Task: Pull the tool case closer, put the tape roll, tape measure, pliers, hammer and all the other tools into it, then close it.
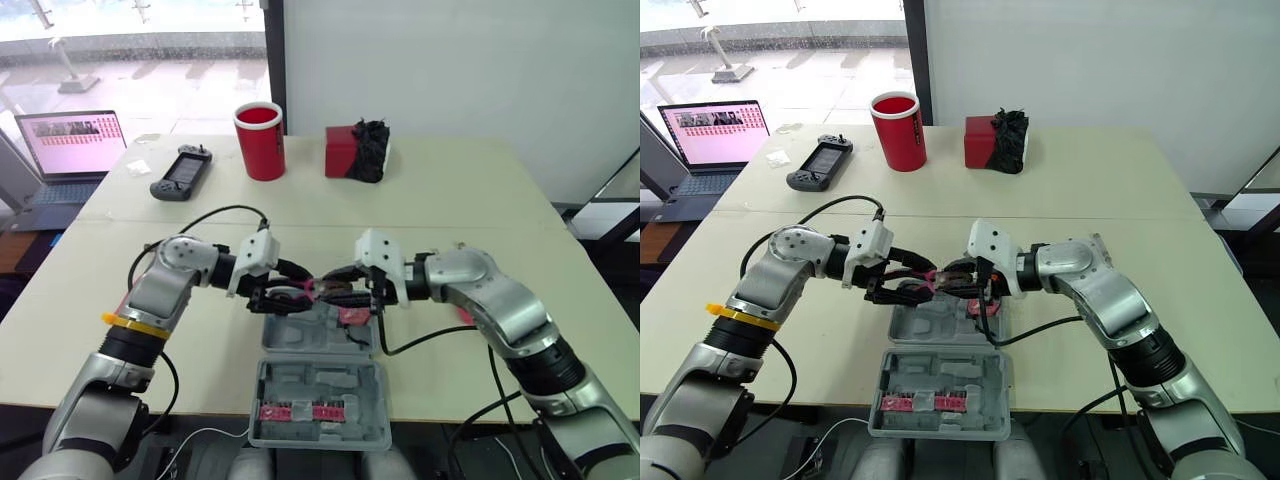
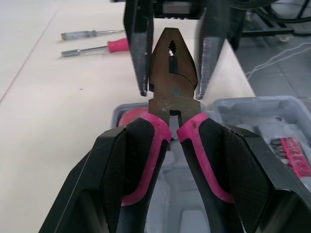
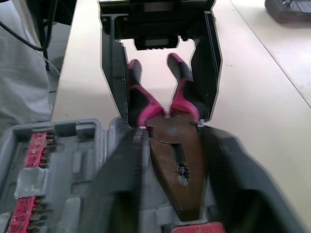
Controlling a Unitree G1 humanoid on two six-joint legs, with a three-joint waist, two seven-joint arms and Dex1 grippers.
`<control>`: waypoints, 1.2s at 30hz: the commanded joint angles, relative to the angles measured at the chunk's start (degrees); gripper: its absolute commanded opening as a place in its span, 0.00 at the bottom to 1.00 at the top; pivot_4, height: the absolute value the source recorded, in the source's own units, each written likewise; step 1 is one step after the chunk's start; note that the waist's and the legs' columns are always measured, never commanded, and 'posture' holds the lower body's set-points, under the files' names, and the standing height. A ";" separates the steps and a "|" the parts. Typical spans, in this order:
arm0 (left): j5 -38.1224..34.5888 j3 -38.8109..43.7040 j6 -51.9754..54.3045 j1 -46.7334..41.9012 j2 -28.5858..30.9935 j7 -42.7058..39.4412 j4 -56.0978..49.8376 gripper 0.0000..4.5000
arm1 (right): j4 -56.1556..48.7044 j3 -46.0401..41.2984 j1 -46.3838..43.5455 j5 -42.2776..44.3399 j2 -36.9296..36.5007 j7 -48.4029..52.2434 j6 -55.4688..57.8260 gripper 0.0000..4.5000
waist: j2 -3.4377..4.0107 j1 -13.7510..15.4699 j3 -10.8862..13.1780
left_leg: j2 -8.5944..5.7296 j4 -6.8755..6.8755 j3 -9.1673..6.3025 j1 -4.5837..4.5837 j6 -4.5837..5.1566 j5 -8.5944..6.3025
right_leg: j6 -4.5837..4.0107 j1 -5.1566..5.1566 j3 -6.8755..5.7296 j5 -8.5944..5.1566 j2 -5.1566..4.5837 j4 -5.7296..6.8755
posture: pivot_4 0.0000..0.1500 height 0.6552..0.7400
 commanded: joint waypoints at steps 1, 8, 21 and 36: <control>-1.20 1.08 -0.15 -1.34 -0.72 0.38 -1.74 0.53 | -0.29 -0.80 0.15 -0.76 -0.31 0.69 -1.80 0.21 | 0.00 0.01 0.00 | 0.00 0.00 0.00 0.00 0.00 0.00 | 0.00 0.00 0.00 0.00 0.00 0.00 | 1.00 1.00; -1.45 2.23 2.83 -1.66 -1.02 2.40 -2.55 0.53 | 1.45 -1.00 -0.28 -1.69 0.05 1.17 -3.13 0.21 | 0.00 0.00 0.00 | 0.00 0.01 0.00 0.00 0.00 0.00 | 0.00 0.00 0.00 0.00 0.00 0.00 | 1.00 1.00; -6.43 10.31 10.56 5.58 10.60 1.58 -10.59 1.00 | 6.99 -0.50 -0.24 -4.13 -0.23 4.98 -8.39 0.21 | 0.01 -0.72 0.01 | 0.00 -0.02 -0.01 0.01 0.00 0.00 | 0.00 -0.01 0.00 0.00 0.00 0.02 | 1.00 1.00; -12.27 25.31 14.87 29.50 21.82 5.35 -20.81 1.00 | 15.99 4.22 3.55 -9.46 3.27 7.62 -14.90 0.21 | 0.04 -1.32 0.04 | 0.03 -0.02 -0.01 0.03 0.00 0.00 | -0.21 -0.01 0.00 -0.12 0.00 0.05 | 1.00 1.00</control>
